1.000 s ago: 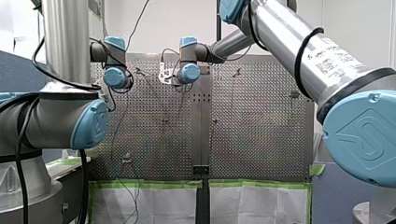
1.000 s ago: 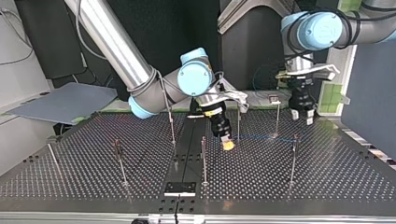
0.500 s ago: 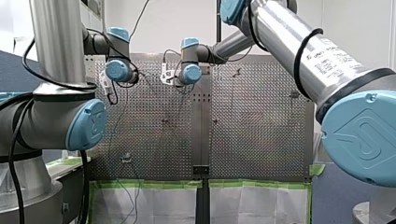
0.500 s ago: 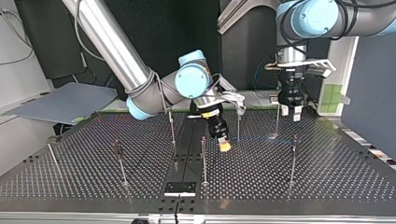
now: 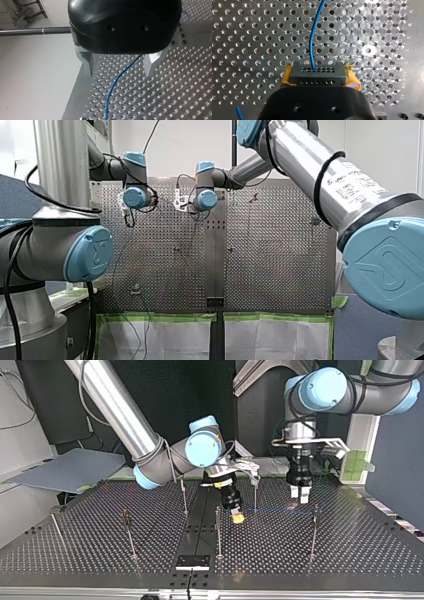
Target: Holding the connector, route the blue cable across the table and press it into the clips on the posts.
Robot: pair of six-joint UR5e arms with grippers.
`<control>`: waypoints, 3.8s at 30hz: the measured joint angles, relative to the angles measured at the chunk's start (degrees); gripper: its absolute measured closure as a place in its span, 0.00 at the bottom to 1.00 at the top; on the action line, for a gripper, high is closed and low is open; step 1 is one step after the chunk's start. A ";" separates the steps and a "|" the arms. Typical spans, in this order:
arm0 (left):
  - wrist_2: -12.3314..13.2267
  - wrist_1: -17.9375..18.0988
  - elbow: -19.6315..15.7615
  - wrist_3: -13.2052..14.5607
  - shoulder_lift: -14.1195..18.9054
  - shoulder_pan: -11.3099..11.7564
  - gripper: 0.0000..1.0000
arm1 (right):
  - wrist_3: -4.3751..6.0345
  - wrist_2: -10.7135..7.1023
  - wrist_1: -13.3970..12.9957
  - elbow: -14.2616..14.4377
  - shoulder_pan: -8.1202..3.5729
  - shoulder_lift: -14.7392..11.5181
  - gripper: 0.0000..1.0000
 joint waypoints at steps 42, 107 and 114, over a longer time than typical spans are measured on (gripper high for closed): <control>-4.17 1.61 10.17 5.04 -12.11 -1.77 1.00 | -0.25 -0.24 0.25 -0.01 -0.66 0.82 1.00; 3.24 21.67 -12.05 -0.81 -24.09 -1.41 1.00 | 0.00 0.68 0.87 17.29 -0.77 0.80 1.00; 3.98 20.02 -9.10 -0.94 -24.33 -1.39 1.00 | 0.60 0.40 0.42 17.30 -2.02 0.85 1.00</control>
